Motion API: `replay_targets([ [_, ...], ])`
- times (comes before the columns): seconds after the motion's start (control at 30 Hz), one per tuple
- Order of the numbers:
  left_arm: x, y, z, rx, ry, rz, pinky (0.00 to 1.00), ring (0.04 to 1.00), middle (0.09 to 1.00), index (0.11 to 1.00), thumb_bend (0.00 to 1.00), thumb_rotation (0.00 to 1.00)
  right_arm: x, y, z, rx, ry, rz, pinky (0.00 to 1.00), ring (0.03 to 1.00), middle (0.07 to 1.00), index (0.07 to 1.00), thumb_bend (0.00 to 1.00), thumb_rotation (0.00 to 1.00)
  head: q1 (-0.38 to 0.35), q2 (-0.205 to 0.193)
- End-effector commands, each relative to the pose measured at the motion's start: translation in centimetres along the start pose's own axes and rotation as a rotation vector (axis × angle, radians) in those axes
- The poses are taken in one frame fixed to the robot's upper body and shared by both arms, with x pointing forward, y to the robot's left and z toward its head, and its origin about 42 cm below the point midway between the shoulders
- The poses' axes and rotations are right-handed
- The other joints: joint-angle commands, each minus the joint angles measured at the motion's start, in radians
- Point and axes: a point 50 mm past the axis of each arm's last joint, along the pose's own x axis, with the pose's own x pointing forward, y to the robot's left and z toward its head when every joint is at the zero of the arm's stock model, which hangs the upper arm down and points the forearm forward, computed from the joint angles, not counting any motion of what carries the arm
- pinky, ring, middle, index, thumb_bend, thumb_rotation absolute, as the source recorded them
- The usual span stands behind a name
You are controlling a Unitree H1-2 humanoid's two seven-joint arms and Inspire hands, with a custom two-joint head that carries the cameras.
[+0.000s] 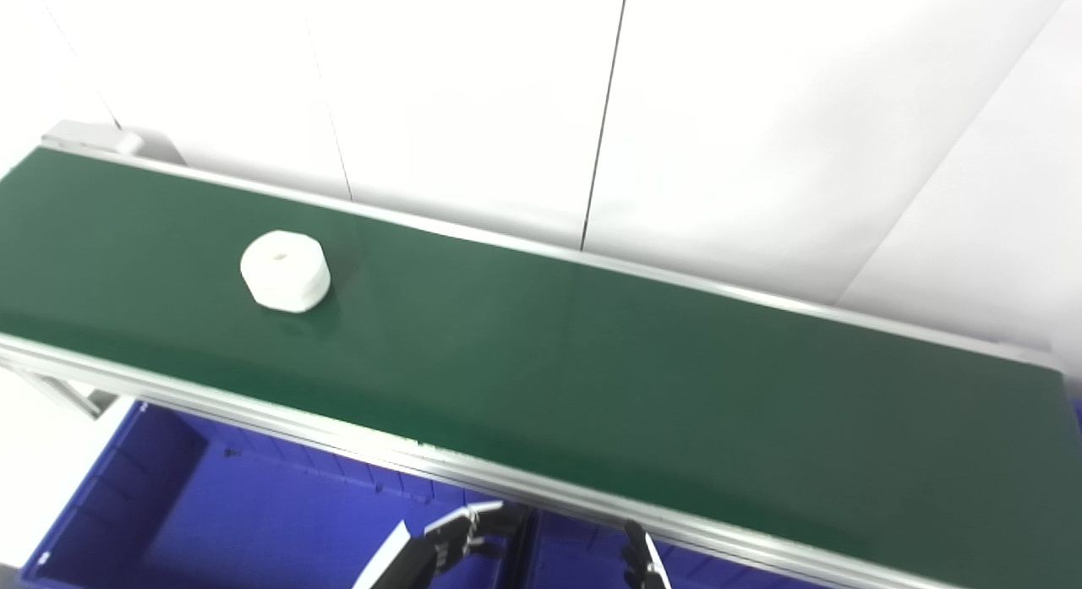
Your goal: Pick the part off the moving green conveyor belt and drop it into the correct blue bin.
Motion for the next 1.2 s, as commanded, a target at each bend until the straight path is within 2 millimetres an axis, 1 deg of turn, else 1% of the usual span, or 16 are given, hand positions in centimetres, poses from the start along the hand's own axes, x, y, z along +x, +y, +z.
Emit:
replay_targets([
  [0.0,0.3,-0.1,0.7,0.002,-0.059,0.008,0.72,0.806,0.814,0.783,0.88,0.63,0.2,0.1,0.5,0.007,-0.063,0.006,0.97,0.98,0.994,0.977,0.95,1.0,0.004,-0.007],
  [0.1,0.3,-0.1,0.5,0.0,-0.056,0.01,0.71,0.806,0.811,0.777,0.87,0.62,0.2,0.1,0.4,0.004,-0.063,0.007,0.97,0.977,0.991,0.974,0.94,1.0,0.005,-0.012],
  [0.33,0.1,0.0,1.0,-0.004,-0.068,0.005,0.7,0.801,0.81,0.773,0.86,0.6,0.3,0.3,1.1,-0.006,-0.076,0.012,0.96,0.976,0.993,0.972,0.95,1.0,0.022,0.002],
  [0.43,0.1,0.0,1.5,-0.028,-0.098,-0.014,0.71,0.798,0.8,0.762,0.87,0.57,0.4,0.4,1.2,-0.004,-0.08,0.014,0.96,0.975,0.992,0.971,0.94,1.0,0.024,0.007],
  [0.5,0.1,0.1,2.5,-0.056,-0.139,-0.034,0.69,0.786,0.79,0.754,0.88,0.54,0.5,0.6,1.2,-0.004,-0.084,0.018,0.95,0.968,0.988,0.966,0.94,1.0,0.028,0.009],
  [0.57,0.1,0.3,4.0,-0.082,-0.193,-0.049,0.68,0.782,0.785,0.749,0.9,0.54,0.7,0.8,1.2,-0.003,-0.086,0.024,0.95,0.968,0.988,0.963,0.94,1.0,0.032,0.01],
  [0.63,0.2,0.4,5.7,-0.102,-0.256,-0.056,0.65,0.761,0.769,0.735,0.92,0.54,0.9,0.9,1.2,-0.003,-0.088,0.031,0.95,0.968,0.988,0.961,0.93,1.0,0.032,0.013],
  [0.7,0.4,0.7,7.6,-0.1,-0.333,-0.067,0.62,0.737,0.746,0.715,0.9,0.51,1.0,1.1,1.2,-0.008,-0.094,0.041,0.96,0.975,0.995,0.968,0.92,1.0,0.029,0.015],
  [0.73,0.4,0.8,8.2,-0.097,-0.355,-0.07,0.62,0.732,0.741,0.711,0.9,0.5,1.1,1.2,1.2,-0.01,-0.096,0.044,0.96,0.976,0.997,0.969,0.92,1.0,0.029,0.015],
  [0.8,0.8,1.4,10.3,-0.073,-0.437,-0.071,0.6,0.717,0.723,0.694,0.91,0.49,1.3,1.3,1.3,-0.018,-0.092,0.052,0.98,0.985,1.0,0.971,0.93,1.0,0.028,0.015],
  [0.83,1.2,2.0,11.7,-0.057,-0.484,-0.072,0.6,0.716,0.721,0.693,0.91,0.49,1.3,1.3,1.3,-0.019,-0.089,0.053,0.98,0.986,1.0,0.971,0.93,1.0,0.028,0.014],
  [0.87,1.4,2.4,12.5,-0.047,-0.514,-0.074,0.6,0.715,0.717,0.689,0.93,0.46,1.4,1.4,1.3,-0.02,-0.087,0.053,0.99,0.99,1.0,0.969,0.93,1.0,0.028,0.014],
  [0.93,2.4,4.2,14.6,0.007,-0.572,-0.073,0.6,0.723,0.724,0.697,0.96,0.44,1.6,1.5,1.3,-0.015,-0.089,0.058,1.0,0.996,1.0,0.973,0.93,1.0,0.025,0.01],
  [1.0,3.6,6.6,16.3,0.119,-0.613,-0.059,0.6,0.724,0.728,0.715,0.97,0.43,1.7,1.7,1.3,-0.009,-0.092,0.062,1.0,1.0,1.0,0.981,0.92,1.0,0.022,0.006],
  [1.1,5.6,9.8,17.9,0.284,-0.627,-0.016,0.59,0.702,0.719,0.719,0.99,0.42,1.8,1.8,1.2,-0.002,-0.097,0.06,1.0,1.0,1.0,0.982,0.91,1.0,0.019,0.004],
  [1.17,6.4,11.1,18.5,0.355,-0.612,0.002,0.59,0.709,0.726,0.723,1.0,0.43,1.8,1.8,1.3,0.005,-0.097,0.055,1.0,1.0,1.0,0.978,0.91,1.0,0.019,0.004],
])
